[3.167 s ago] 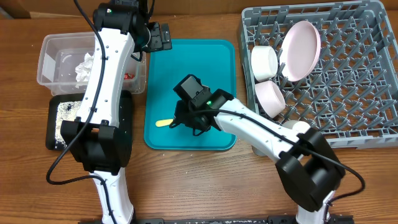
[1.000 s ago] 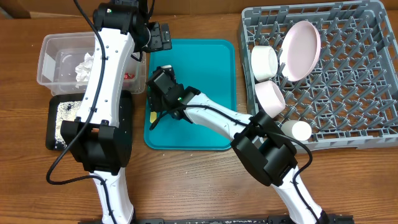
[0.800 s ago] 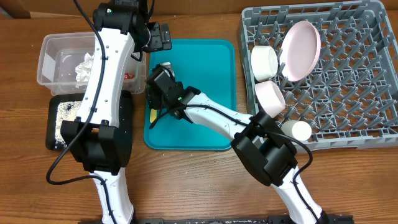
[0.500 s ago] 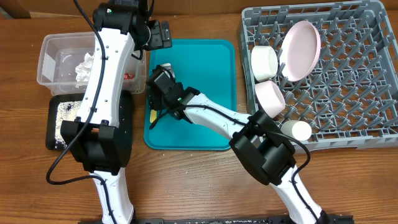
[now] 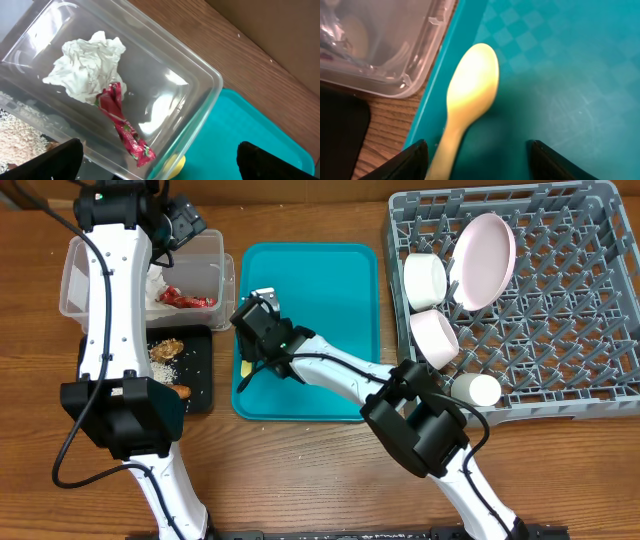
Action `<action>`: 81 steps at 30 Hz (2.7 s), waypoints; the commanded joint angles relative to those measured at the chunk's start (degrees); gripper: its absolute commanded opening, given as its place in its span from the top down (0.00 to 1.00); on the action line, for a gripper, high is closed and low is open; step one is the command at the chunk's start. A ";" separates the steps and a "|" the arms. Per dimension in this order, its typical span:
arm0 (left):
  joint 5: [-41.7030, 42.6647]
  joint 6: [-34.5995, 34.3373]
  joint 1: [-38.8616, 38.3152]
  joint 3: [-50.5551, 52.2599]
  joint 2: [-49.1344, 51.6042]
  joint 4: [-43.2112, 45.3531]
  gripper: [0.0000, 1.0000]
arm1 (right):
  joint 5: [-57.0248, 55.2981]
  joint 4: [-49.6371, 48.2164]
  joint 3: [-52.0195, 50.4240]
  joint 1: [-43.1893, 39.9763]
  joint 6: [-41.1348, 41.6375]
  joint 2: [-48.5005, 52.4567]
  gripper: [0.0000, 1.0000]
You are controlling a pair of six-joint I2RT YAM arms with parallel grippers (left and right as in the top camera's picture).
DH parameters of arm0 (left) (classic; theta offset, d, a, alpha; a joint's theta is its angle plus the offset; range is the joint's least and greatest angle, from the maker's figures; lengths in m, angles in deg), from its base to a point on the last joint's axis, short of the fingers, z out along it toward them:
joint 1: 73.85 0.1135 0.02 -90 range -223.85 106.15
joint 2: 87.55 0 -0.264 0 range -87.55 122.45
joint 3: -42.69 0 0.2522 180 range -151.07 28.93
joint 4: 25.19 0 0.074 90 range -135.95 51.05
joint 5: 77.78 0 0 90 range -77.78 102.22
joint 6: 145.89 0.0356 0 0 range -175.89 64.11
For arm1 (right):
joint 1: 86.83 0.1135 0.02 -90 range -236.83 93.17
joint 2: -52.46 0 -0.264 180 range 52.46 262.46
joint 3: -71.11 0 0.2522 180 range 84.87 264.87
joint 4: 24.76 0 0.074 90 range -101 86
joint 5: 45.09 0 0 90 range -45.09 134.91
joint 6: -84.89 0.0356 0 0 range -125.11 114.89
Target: Sort waste into correct bins and load items into the dishwasher
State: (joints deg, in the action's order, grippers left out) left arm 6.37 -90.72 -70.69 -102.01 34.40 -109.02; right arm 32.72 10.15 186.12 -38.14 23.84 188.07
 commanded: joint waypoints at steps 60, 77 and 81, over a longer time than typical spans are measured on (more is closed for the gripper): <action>-0.55 -1.60 -0.59 -1.70 -0.15 0.00 0.00 | 15.43 52.17 -7.93 -59.23 37.33 -33.83 0.88; -0.52 -1.60 -0.59 -1.70 -0.15 0.00 0.00 | 25.73 64.67 11.08 -58.86 -7.13 -54.73 0.00; -0.55 -1.60 -0.59 -1.70 -0.15 0.00 0.00 | 25.16 73.40 11.28 -58.86 -7.10 -64.74 0.00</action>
State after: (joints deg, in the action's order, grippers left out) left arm 6.37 -91.61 -70.87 -102.05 34.40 -109.06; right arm 57.31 81.14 196.77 -96.94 20.85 127.75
